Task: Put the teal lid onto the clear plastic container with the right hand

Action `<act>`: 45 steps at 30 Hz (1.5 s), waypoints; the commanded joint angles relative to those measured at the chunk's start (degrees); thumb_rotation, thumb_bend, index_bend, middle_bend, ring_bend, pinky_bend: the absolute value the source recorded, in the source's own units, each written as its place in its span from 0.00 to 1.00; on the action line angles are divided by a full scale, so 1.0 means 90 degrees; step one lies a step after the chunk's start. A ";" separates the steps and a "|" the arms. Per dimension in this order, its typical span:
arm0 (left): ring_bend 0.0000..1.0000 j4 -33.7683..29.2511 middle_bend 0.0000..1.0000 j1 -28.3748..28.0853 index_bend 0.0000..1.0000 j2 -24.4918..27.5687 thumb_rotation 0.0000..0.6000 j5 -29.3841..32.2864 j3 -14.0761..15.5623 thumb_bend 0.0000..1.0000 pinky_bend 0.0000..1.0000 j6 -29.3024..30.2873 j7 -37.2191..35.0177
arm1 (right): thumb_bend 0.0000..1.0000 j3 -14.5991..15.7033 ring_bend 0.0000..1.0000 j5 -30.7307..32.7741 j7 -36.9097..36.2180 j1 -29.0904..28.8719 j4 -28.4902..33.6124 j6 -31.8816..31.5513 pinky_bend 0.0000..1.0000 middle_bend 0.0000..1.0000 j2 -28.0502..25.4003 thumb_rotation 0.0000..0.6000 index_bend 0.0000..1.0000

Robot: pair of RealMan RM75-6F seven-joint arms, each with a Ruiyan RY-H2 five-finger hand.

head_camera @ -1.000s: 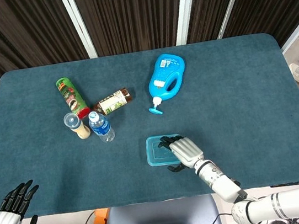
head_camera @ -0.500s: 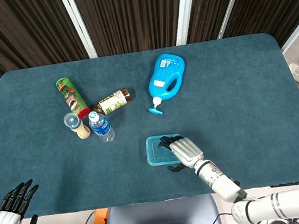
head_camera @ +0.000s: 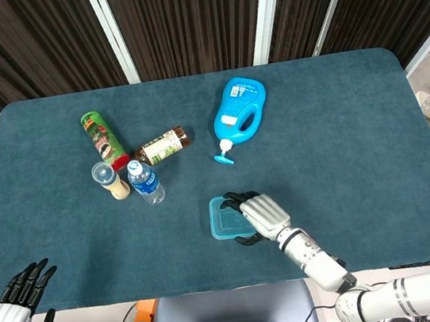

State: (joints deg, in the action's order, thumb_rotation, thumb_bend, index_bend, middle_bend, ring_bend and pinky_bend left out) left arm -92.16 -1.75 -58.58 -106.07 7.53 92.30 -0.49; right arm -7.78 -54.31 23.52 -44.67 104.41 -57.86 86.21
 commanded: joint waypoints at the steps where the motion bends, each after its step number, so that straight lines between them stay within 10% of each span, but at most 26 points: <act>1: 0.00 0.0001 0.00 -0.0003 0.00 0.0005 1.00 0.0000 -0.0002 0.43 0.16 0.0003 -0.0011 | 0.42 -0.0025 0.26 -0.0068 0.0030 -0.0043 -0.0056 -0.0020 0.34 0.25 0.0154 1.00 0.37; 45: 0.00 0.0046 0.00 0.0016 0.00 0.0015 1.00 -0.0043 0.0003 0.43 0.16 0.0096 -0.0100 | 0.42 0.0324 0.30 -0.0323 0.0449 -0.0089 -0.0811 0.0253 0.35 0.31 0.0779 1.00 0.40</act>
State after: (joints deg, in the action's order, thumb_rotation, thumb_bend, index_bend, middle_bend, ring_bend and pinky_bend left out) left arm -91.75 -1.60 -58.45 -106.45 7.56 93.17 -1.40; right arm -4.86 -57.21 27.58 -45.48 97.11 -55.60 93.21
